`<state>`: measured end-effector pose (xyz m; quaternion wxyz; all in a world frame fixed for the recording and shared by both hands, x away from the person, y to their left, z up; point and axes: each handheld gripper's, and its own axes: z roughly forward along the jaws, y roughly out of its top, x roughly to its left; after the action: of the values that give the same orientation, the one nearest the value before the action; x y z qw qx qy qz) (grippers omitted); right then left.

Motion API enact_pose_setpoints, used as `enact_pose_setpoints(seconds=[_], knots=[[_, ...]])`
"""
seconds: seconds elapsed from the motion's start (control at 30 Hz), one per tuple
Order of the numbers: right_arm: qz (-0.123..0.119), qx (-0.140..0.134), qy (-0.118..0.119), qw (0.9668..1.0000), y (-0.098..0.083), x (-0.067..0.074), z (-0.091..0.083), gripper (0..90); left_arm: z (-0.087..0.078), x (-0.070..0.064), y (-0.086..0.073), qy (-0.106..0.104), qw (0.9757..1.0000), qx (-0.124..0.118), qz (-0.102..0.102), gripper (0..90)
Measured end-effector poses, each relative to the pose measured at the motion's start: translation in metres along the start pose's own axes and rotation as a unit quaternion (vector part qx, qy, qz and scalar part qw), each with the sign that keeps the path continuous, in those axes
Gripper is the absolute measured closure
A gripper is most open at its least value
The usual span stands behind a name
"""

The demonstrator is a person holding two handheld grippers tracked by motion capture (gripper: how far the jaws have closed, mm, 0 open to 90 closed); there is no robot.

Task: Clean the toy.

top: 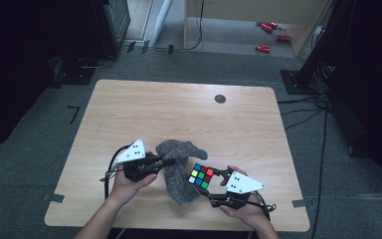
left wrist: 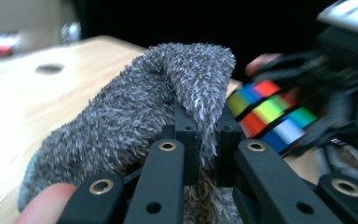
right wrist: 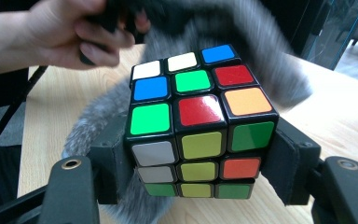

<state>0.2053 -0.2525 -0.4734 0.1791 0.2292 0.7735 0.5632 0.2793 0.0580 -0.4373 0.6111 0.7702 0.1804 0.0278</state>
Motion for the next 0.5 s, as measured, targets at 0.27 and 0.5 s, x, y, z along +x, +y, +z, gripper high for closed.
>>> enact_pose_setpoints(seconds=[0.27,0.5], knots=[[0.002,0.017,-0.001,0.9999,0.001,0.006,0.01,34.3,0.011,-0.02,0.006,-0.086,0.9961,-0.007,0.015,85.2],[0.009,0.031,-0.009,0.9994,0.001,0.009,0.015,34.3,0.028,-0.03,0.005,-0.118,0.9927,0.026,-0.003,84.1]])
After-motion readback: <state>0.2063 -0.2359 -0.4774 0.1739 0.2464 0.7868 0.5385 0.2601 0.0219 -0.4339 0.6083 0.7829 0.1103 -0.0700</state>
